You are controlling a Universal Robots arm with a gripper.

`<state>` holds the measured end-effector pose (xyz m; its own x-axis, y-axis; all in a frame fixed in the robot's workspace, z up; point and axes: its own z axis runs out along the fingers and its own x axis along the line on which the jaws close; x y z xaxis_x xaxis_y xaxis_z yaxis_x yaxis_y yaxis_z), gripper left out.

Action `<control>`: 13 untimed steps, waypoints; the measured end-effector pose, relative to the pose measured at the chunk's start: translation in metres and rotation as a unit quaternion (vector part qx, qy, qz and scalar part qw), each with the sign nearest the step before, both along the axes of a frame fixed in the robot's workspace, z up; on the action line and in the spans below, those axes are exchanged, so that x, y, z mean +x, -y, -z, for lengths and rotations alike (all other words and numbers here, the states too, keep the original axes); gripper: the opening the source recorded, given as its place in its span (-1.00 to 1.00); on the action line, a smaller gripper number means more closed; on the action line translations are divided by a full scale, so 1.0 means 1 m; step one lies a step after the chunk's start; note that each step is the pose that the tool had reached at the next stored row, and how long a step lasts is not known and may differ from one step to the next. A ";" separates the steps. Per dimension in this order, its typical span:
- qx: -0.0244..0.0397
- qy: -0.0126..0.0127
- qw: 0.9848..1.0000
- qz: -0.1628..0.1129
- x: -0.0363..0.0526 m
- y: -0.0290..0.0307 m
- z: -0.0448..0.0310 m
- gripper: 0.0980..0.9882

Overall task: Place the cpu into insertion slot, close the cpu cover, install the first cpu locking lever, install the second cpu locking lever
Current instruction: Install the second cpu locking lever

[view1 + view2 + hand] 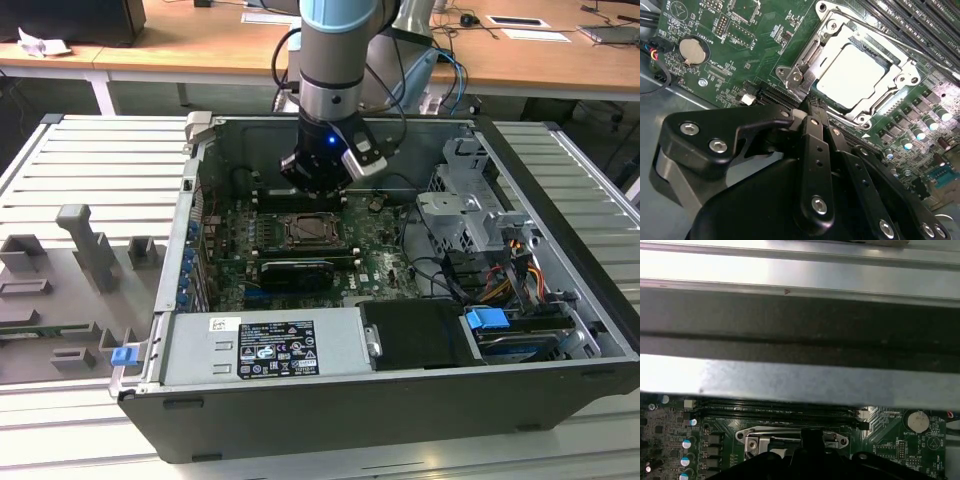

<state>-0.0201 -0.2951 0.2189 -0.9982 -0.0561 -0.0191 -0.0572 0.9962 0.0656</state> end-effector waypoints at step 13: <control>0.000 0.000 1.000 0.000 0.0000 0.0113 0.0000 -0.98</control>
<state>-0.0201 -0.3065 0.2189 -0.9982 -0.0560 -0.0191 -0.0572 0.9962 0.0656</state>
